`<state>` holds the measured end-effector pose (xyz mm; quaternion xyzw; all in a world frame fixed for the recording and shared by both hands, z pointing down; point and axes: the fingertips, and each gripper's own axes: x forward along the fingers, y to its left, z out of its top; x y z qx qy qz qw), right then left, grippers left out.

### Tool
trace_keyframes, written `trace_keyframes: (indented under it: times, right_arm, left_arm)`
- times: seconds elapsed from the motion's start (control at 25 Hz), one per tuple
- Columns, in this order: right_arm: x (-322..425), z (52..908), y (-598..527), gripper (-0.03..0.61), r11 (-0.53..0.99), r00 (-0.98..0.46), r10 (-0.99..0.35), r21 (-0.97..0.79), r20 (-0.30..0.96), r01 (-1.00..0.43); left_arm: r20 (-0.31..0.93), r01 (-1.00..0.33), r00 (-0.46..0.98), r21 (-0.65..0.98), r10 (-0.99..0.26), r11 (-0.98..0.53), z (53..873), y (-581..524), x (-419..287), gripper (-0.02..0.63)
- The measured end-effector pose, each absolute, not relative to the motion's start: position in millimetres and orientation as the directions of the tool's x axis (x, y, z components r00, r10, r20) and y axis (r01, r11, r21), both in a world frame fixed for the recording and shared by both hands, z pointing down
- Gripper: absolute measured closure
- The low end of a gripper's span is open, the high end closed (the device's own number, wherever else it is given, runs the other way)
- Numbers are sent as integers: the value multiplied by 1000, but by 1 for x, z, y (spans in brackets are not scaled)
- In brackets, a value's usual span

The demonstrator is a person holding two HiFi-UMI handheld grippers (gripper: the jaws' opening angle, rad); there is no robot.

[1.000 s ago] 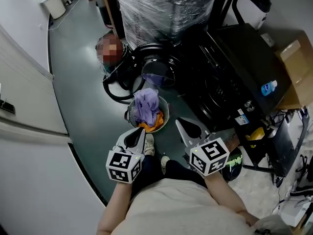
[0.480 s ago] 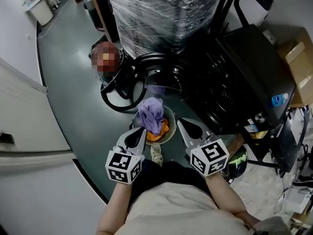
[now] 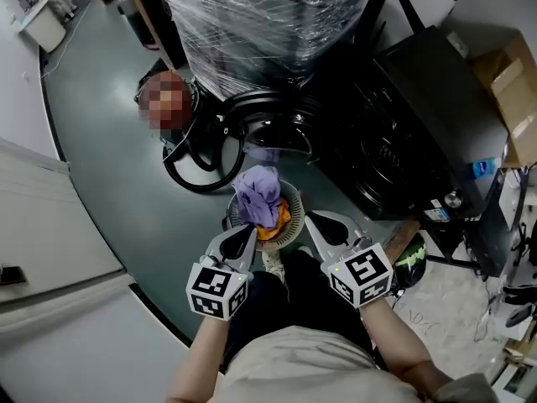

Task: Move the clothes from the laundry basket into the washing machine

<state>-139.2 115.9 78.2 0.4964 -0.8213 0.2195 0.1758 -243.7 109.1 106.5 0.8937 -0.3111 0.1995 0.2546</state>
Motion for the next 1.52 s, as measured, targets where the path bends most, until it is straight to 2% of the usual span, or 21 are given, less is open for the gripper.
trace_keyframes:
  times: [0.52, 0.68, 1.52]
  right_arm:
    - [-143, 134, 74, 553, 445, -519, -675, -272, 524, -853]
    - [-128, 163, 64, 554, 399, -514, -674, -324, 530, -858]
    - [-102, 340, 59, 554, 353, -544, -557, -415, 627, -839]
  left_arm:
    - [585, -676, 693, 324, -421, -662, 168, 74, -220, 614]
    - [605, -680, 685, 332, -405, -654, 196, 71, -204, 614]
    - [688, -807, 555, 310, -468, -502, 369, 40, -203, 614]
